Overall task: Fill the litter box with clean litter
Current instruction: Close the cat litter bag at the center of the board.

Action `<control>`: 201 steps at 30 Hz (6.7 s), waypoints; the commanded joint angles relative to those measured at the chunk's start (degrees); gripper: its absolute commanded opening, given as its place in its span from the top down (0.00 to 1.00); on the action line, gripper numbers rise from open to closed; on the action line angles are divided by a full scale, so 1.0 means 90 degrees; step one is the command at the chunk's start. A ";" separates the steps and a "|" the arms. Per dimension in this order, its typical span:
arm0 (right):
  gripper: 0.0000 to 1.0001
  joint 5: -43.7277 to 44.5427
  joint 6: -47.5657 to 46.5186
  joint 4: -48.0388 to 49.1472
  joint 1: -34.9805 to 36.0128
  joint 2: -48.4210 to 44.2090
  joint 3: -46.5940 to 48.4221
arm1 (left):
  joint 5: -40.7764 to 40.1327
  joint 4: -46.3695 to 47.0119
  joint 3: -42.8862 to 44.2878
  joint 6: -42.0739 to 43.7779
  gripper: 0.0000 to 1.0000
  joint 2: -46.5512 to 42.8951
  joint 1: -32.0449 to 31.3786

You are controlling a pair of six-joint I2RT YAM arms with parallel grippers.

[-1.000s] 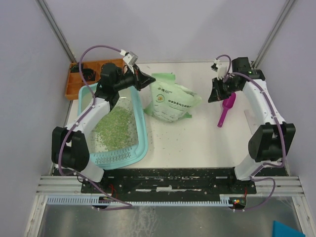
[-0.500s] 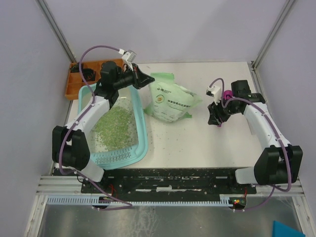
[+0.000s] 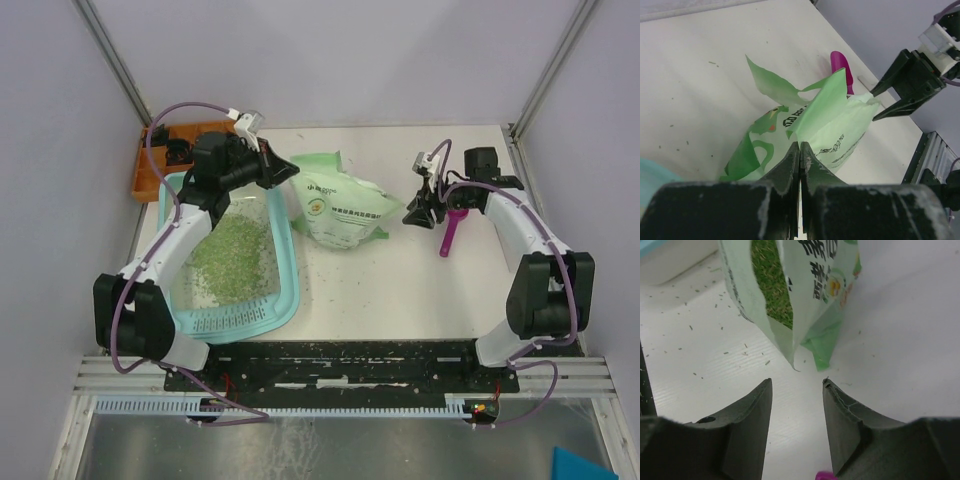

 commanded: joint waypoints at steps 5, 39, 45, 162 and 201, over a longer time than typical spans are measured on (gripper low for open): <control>0.47 -0.2263 -0.1940 -0.1344 -0.0132 0.0112 0.0665 | -0.0508 -0.0174 -0.0136 0.0279 0.97 -0.0350 0.0154; 0.98 -0.1974 -0.0455 -0.2511 0.0160 0.1562 0.2237 | -0.1131 -0.1487 0.0631 0.0976 0.97 -0.0194 0.0165; 0.98 -0.1958 -0.2497 -0.7037 0.0006 0.2984 0.3884 | -0.1708 -0.2724 0.1304 0.1254 0.97 0.0100 0.0164; 0.64 0.0205 -0.0722 -0.5152 0.0095 0.2267 0.4976 | -0.3927 -0.4837 0.2528 0.6062 0.97 0.1046 -0.3081; 0.59 0.2318 -0.1487 0.0646 0.2748 -0.2290 -0.0356 | -0.2727 -0.6087 0.4719 0.3879 0.97 0.2479 -0.2470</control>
